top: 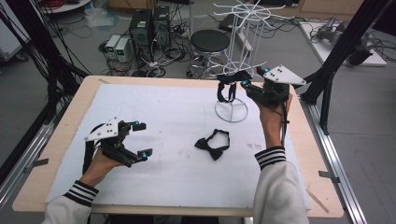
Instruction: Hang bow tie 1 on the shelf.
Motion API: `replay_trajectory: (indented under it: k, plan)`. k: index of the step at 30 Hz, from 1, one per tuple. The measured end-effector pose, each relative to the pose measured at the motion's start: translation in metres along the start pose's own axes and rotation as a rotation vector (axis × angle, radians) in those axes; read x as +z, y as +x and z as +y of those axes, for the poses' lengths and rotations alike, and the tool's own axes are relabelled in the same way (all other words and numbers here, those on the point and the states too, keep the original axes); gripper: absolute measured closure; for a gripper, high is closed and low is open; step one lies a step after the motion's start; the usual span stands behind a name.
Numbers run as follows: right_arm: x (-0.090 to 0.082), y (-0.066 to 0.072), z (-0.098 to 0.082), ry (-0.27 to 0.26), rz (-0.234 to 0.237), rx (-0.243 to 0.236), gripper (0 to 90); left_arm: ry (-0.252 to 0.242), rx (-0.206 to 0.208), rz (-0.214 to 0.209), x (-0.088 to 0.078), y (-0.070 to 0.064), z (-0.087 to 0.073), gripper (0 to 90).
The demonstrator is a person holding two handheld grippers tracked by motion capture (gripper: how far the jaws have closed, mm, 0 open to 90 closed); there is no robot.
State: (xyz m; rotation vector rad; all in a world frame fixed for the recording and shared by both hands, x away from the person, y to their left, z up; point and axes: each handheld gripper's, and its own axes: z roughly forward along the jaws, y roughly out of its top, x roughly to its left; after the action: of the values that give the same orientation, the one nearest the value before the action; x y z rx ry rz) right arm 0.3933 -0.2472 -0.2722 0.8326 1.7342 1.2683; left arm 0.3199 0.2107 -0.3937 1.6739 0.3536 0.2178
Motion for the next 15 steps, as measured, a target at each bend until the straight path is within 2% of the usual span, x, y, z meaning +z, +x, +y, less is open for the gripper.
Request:
replay_trajectory:
  k: [7,10,13,15]
  plan:
    - [-0.0036,-0.0055,-0.0017,-0.004,-0.039,0.041,27.6,-0.004,-0.001,-0.002,0.0008,-0.0003,-0.0003,1.8]
    - [-0.0064,-0.0068,-0.0016,-0.008,-0.064,0.057,18.7,-0.005,-0.002,-0.002,0.0008,-0.0004,-0.0002,1.7]
    - [-0.0088,-0.0073,-0.0010,-0.019,-0.065,0.071,13.2,-0.007,-0.003,-0.003,0.0010,-0.0007,0.0000,1.8]
    - [-0.0102,-0.0080,-0.0009,-0.019,-0.063,0.089,12.7,-0.006,-0.002,-0.002,0.0010,-0.0012,0.0002,1.8]
